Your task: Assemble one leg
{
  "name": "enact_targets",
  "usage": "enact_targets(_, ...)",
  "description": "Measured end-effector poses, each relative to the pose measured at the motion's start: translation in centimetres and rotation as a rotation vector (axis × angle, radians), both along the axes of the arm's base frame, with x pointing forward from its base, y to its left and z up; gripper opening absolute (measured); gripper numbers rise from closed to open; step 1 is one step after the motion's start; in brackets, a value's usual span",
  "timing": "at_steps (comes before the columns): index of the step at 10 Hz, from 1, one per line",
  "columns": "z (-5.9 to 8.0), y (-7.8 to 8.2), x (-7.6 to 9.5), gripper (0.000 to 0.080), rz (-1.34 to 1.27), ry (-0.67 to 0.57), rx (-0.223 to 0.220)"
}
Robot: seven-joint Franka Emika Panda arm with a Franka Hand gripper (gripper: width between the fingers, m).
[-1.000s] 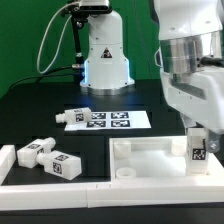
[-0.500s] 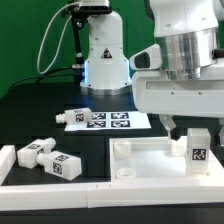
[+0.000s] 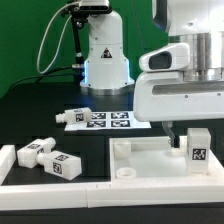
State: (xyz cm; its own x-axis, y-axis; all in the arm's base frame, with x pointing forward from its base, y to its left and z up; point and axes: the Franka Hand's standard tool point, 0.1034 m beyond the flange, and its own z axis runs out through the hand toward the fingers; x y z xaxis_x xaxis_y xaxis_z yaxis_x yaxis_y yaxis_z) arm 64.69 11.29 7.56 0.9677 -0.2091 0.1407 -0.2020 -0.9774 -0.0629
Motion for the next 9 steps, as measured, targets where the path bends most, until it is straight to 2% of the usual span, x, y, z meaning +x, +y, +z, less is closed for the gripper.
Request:
enact_targets(1, -0.01, -0.06, 0.01, 0.0539, -0.001, 0.000, -0.002)
enact_targets(3, -0.09, -0.26, -0.03, 0.0287, -0.156, 0.006, 0.020)
enact_targets(4, -0.12, -0.37, -0.05, 0.0287, -0.223, 0.009, 0.029)
enact_targets(7, -0.22, -0.14, -0.99, 0.0287, -0.742, 0.030, 0.059)
enact_targets(8, -0.26, -0.13, -0.99, 0.0287, -0.920, 0.057, 0.085)
enact_targets(9, -0.32, -0.10, -0.85, 0.0287, -1.131, 0.073, 0.153)
